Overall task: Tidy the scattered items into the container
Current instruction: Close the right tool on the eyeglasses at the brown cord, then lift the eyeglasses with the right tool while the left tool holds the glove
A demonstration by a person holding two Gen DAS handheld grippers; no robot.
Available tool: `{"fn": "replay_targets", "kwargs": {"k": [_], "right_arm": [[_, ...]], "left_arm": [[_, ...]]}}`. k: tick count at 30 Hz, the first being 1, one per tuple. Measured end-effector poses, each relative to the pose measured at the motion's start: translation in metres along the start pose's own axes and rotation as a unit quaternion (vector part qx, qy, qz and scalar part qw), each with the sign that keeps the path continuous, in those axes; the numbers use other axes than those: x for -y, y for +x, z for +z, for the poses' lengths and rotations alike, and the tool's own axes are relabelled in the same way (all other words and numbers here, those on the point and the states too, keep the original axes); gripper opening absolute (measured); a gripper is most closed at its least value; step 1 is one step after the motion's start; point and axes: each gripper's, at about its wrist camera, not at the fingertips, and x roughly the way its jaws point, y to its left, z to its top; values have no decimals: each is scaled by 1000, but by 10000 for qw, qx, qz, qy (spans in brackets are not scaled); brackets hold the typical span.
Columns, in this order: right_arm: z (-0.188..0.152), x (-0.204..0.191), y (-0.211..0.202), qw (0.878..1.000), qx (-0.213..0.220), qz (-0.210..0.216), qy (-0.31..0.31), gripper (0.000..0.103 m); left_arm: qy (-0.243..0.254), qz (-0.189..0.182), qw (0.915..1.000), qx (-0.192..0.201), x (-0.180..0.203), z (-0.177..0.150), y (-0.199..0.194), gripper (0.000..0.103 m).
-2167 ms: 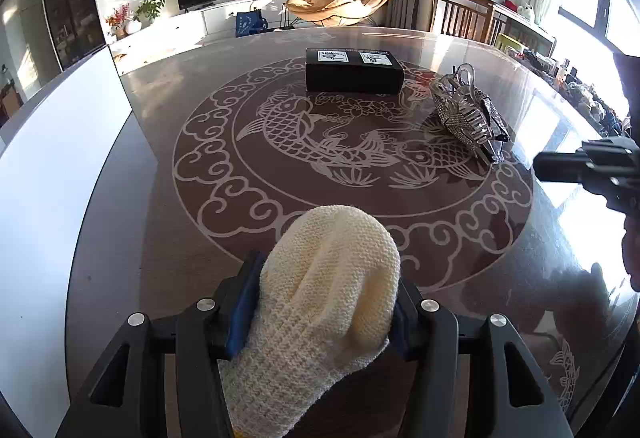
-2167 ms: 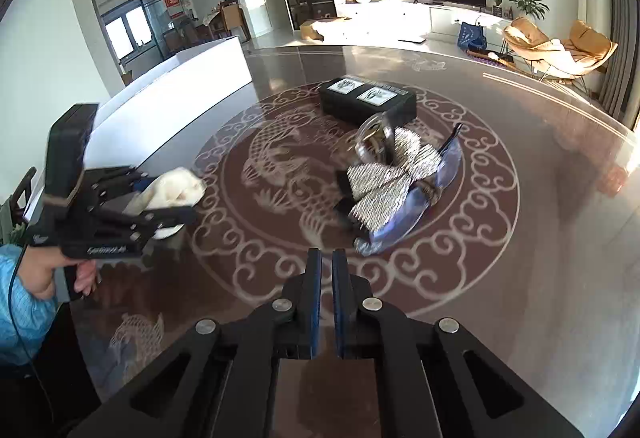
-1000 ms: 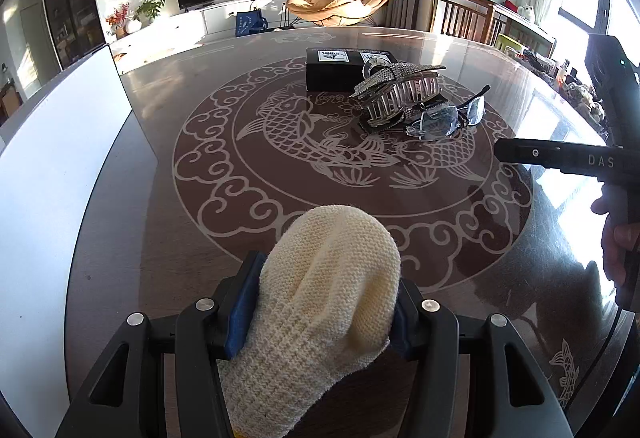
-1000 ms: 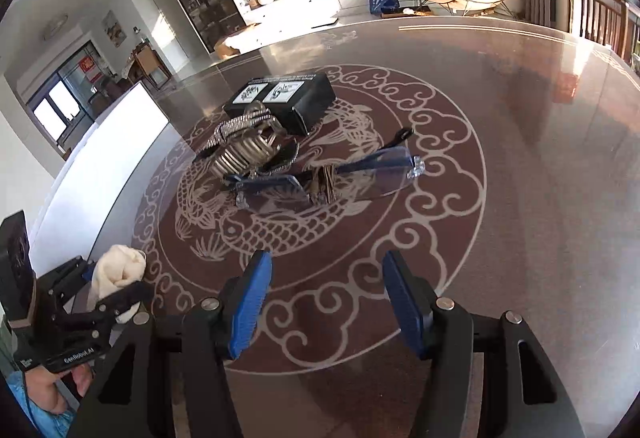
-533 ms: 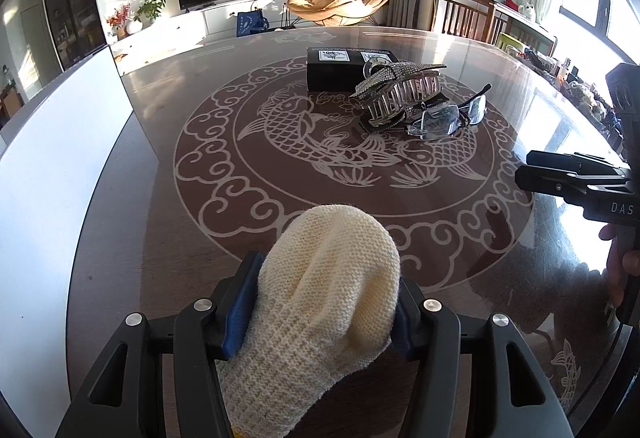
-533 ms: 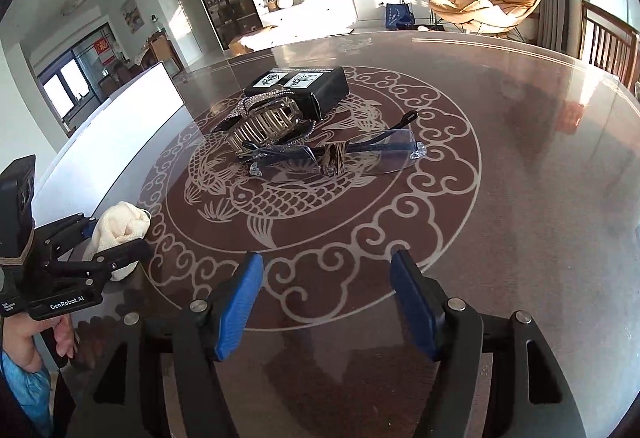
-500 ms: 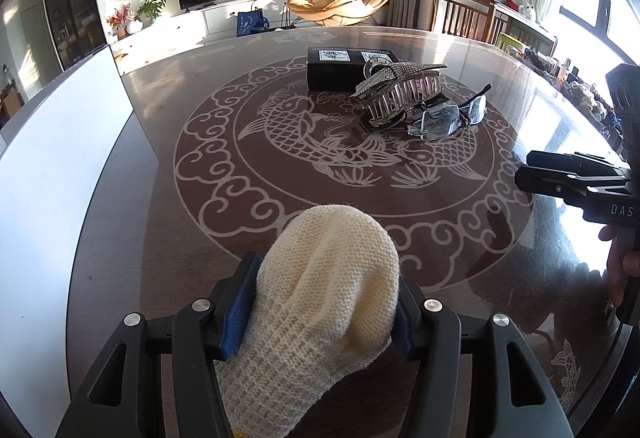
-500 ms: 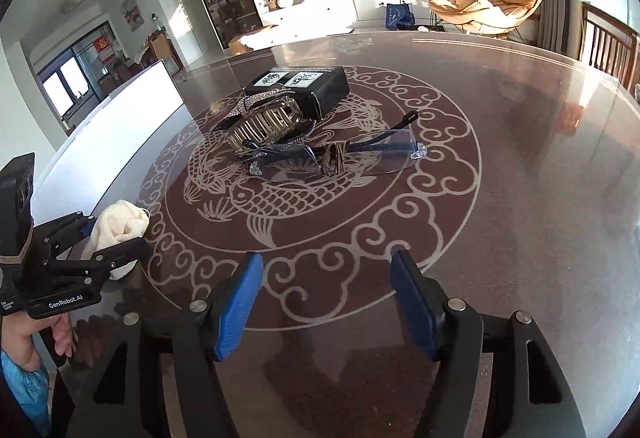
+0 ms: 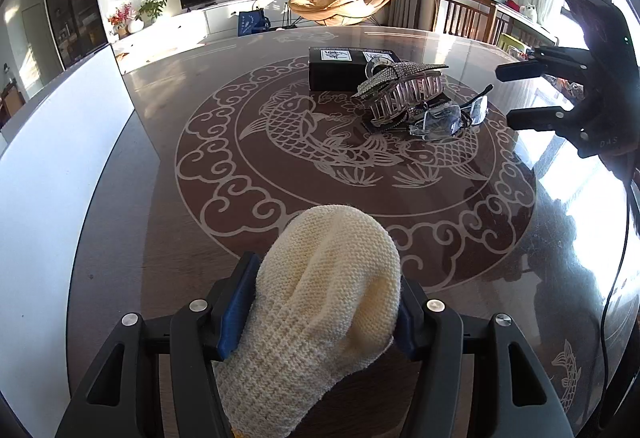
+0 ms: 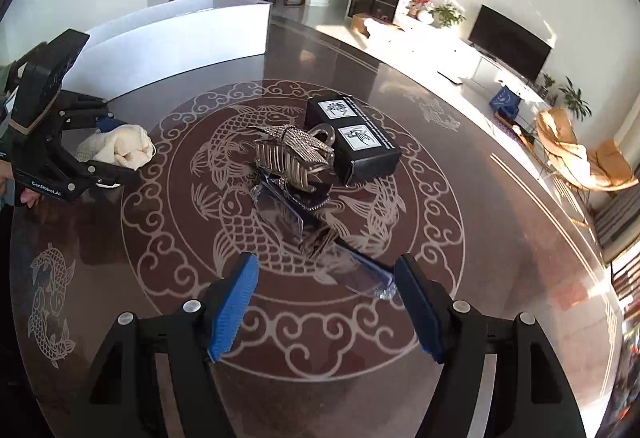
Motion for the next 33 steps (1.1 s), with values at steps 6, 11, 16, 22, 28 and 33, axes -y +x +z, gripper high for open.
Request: {"fn": "replay_targets", "kwargs": {"k": [6, 11, 16, 22, 28, 33], "right_arm": [[21, 5, 49, 9968, -558, 261, -512, 72], [18, 38, 61, 9889, -726, 891, 939, 70], [-6, 6, 36, 9894, -596, 686, 1134, 61], [-26, -54, 5, 9833, -433, 159, 1759, 35], [-33, -59, 4, 9720, -68, -439, 2306, 62], [-30, -65, 10, 9694, 19, -562, 2390, 69]], "left_arm": [[-1, -2, 10000, -1, 0, 0, 0, 59], [-11, -3, 10000, -3, 0, 0, 0, 60], [-89, 38, 9999, -27, -3, 0, 1, 67], [-267, 154, 9994, -176, -8, 1, 8, 91], [-182, 124, 9993, -309, -5, 2, 11, 103], [-186, 124, 9993, -306, -4, 2, 12, 103]]}}
